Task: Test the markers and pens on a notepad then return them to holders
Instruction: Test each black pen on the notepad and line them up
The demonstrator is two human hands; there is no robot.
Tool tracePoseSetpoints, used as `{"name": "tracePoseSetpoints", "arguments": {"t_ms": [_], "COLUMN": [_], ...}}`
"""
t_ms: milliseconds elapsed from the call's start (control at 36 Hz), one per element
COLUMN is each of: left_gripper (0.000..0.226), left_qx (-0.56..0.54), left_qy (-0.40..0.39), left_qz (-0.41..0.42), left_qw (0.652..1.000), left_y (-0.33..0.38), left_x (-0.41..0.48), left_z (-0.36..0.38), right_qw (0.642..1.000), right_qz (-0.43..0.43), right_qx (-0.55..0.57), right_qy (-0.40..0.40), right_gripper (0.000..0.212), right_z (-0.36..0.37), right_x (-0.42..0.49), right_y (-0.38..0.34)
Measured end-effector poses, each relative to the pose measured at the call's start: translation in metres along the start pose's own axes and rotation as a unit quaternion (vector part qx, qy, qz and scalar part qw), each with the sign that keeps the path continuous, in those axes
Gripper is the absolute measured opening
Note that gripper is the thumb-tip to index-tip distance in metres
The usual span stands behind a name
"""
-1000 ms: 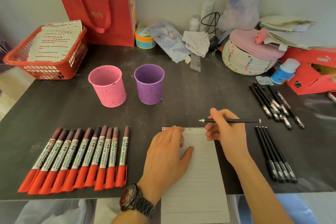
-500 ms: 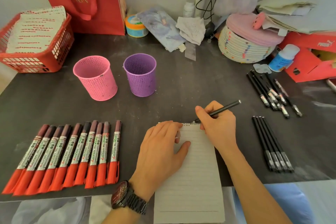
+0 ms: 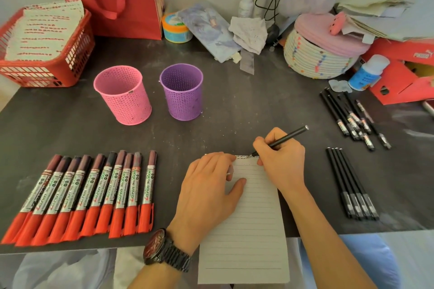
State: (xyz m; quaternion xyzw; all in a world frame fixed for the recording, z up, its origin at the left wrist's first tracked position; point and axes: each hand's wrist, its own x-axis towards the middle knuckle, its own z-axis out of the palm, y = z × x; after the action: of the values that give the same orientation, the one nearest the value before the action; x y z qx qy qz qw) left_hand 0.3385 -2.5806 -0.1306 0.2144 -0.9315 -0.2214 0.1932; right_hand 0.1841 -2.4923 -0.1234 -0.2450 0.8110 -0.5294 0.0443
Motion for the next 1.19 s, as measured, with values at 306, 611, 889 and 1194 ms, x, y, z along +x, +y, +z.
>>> {"name": "tracePoseSetpoints", "arguments": {"t_ms": [306,611,889,1194], "left_gripper": [0.035,0.035,0.036,0.03], "left_qx": [-0.013,-0.014,-0.007,-0.019], "left_qy": [0.004,0.004,-0.003,0.007], "left_qz": [0.001,-0.003,-0.007,-0.014], "left_qw": [1.0,1.0,1.0,1.0], "left_y": [0.0018,0.0011,0.0002,0.0033], "left_x": [-0.0012,-0.0006,-0.0008,-0.0006], "left_z": [-0.0023,-0.0016,-0.001,-0.0034], "right_qw": [1.0,1.0,1.0,1.0], "right_qz": [0.008,0.008,0.007,0.004], "right_qx": [-0.01,-0.005,-0.01,-0.01], "right_qy": [-0.005,-0.004,-0.001,0.001], "right_gripper": [0.028,0.03,0.029,0.029], "right_z": [-0.0007,-0.0016,-0.0016,-0.0012], "right_x": [-0.0006,-0.0012,-0.0008,-0.0007], "right_y": [-0.0024,-0.0035,-0.0029,-0.0013]}}
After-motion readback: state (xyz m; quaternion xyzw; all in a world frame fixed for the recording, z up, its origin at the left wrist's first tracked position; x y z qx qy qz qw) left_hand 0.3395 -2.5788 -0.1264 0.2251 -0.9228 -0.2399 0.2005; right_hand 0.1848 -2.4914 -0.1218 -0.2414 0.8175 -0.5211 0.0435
